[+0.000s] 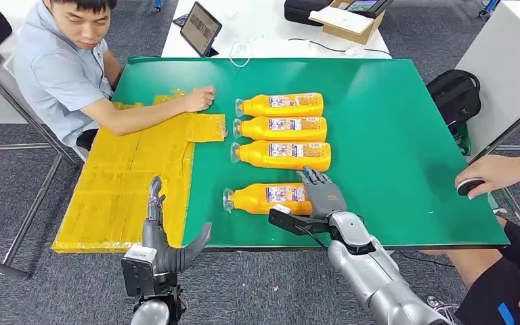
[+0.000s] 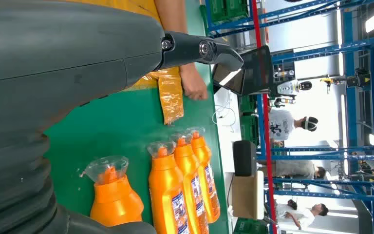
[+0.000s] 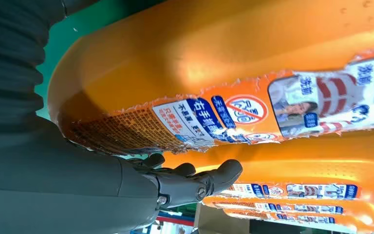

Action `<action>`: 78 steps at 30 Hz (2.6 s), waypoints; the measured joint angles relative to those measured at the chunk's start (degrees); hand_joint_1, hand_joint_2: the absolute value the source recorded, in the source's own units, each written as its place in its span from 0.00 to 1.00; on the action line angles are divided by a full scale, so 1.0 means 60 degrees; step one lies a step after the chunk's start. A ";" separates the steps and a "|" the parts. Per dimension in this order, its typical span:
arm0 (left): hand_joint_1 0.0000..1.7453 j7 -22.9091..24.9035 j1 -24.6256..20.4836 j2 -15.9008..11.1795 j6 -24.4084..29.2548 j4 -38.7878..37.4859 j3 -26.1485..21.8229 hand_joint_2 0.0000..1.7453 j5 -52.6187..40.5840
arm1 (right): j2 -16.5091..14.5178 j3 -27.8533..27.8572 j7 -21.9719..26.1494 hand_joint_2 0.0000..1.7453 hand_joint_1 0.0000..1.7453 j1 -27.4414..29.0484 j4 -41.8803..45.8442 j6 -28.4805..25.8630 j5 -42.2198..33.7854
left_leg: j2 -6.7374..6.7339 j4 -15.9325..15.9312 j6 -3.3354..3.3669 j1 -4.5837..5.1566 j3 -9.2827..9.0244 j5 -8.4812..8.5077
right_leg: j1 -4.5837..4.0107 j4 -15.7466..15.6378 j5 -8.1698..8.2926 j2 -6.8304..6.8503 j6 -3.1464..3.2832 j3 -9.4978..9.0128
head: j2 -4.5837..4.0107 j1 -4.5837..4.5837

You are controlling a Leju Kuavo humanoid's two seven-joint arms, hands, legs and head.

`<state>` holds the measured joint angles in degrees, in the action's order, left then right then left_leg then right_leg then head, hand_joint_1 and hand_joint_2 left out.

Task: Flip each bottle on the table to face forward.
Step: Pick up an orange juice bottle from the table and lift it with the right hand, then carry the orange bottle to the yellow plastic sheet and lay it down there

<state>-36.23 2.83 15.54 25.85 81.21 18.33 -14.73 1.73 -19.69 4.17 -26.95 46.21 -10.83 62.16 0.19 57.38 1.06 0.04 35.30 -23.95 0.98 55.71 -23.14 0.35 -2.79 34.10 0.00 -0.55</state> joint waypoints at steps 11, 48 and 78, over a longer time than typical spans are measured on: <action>0.00 0.0018 -0.0044 0.0000 -0.0010 -0.0019 0.0005 1.00 0.0003 | -0.0088 -0.0102 -0.0003 1.00 0.70 -0.0385 -0.0608 0.0029 0.0014 | -0.0001 0.0000 0.0000 0.0000 -0.0010 0.0000 | 0.0000 -0.0001 0.0000 -0.0001 0.0000 -0.0008 | 0.0000 0.0002; 0.00 -0.0174 -0.0134 -0.0112 0.0175 -0.0244 0.0246 1.00 0.0885 | -0.0288 -0.0241 0.2296 1.00 1.00 -0.0461 -0.1007 0.0958 -0.3742 | -0.0030 -0.0005 -0.0005 -0.0004 -0.0172 -0.0023 | -0.0003 -0.0006 -0.0003 -0.0022 0.0006 -0.0151 | 0.0000 0.0005; 0.00 0.1079 0.0011 -0.0477 -0.4227 0.0019 0.1071 1.00 0.4679 | -0.2130 -0.0914 0.4398 1.00 1.00 0.2666 0.5151 -0.0795 -0.6908 | -0.0005 -0.0006 -0.0004 -0.0006 -0.0014 -0.0015 | -0.0003 -0.0001 -0.0006 -0.0011 0.0006 -0.0011 | 0.0000 0.0003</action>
<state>-29.75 2.90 12.68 0.48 81.32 24.75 13.34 -11.05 -25.18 30.57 -10.96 77.12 -15.60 20.71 0.16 57.34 1.04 0.01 35.22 -24.04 0.96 55.71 -23.17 0.28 -2.76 34.03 0.00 -0.53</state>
